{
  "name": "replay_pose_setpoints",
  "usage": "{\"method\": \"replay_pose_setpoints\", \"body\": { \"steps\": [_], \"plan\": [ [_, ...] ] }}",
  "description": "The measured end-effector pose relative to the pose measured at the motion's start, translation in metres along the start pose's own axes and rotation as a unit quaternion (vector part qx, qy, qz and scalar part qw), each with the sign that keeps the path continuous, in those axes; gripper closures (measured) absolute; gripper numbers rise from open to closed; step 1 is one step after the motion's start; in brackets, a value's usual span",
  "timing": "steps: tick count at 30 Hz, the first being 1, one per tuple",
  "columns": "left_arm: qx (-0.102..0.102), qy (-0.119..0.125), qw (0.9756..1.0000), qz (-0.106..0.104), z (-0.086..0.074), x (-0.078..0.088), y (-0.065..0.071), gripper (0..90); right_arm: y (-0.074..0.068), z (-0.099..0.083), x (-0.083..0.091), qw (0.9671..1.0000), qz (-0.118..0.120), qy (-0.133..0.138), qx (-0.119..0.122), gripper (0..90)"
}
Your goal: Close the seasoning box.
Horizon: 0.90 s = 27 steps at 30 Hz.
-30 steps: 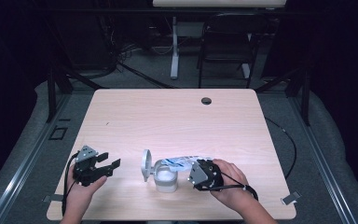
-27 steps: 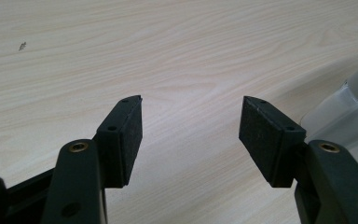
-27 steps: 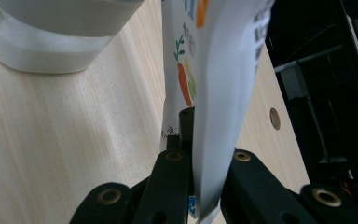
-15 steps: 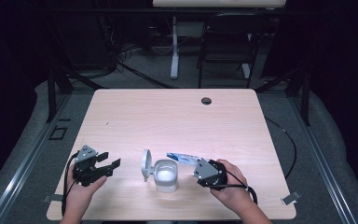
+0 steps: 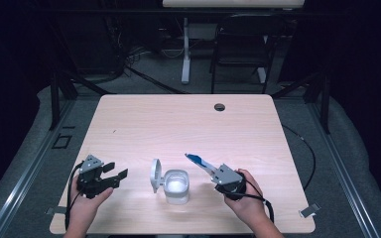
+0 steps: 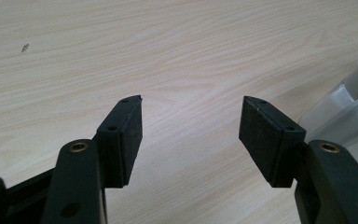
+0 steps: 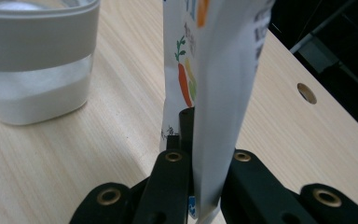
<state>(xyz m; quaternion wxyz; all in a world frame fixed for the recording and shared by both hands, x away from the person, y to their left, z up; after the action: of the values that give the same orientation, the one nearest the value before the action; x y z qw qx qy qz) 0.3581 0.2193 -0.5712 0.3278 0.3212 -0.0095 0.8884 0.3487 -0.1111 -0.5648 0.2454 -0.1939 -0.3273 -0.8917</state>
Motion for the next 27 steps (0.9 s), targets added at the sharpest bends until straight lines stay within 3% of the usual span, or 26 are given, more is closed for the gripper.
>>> {"method": "replay_pose_setpoints", "body": {
  "steps": [6,12,19,27],
  "plan": [
    [0.002,0.001,1.0,0.0,-0.001,-0.001,0.0,40.0,0.004,-0.005,-0.003,0.9996,-0.015,-0.002,-0.026,90.0],
    [-0.001,0.0,1.0,0.001,-0.001,-0.001,0.0,40.0,0.005,-0.01,-0.007,0.998,-0.013,0.002,-0.062,89.9],
    [-0.004,-0.005,1.0,-0.002,-0.002,-0.005,0.003,40.0,0.004,-0.021,-0.013,0.9951,-0.008,-0.008,-0.098,89.8],
    [-0.005,-0.008,0.9999,-0.003,-0.003,-0.006,0.003,40.0,0.01,-0.033,-0.022,0.991,-0.019,-0.023,-0.131,89.8]
  ]
}}
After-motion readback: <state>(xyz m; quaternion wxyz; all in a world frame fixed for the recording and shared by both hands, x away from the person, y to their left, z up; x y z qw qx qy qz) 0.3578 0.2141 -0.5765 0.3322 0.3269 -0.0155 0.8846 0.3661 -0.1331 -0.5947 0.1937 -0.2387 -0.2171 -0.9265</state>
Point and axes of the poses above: each handheld gripper's, and its own axes: x roughly backward along the jaws, z roughly out of its top, y roughly to its right, the point moved 9 cm from there along -x, roughly forward along the jaws, and after that the axes turned 8 degrees about -z, right-handed, at the moved point
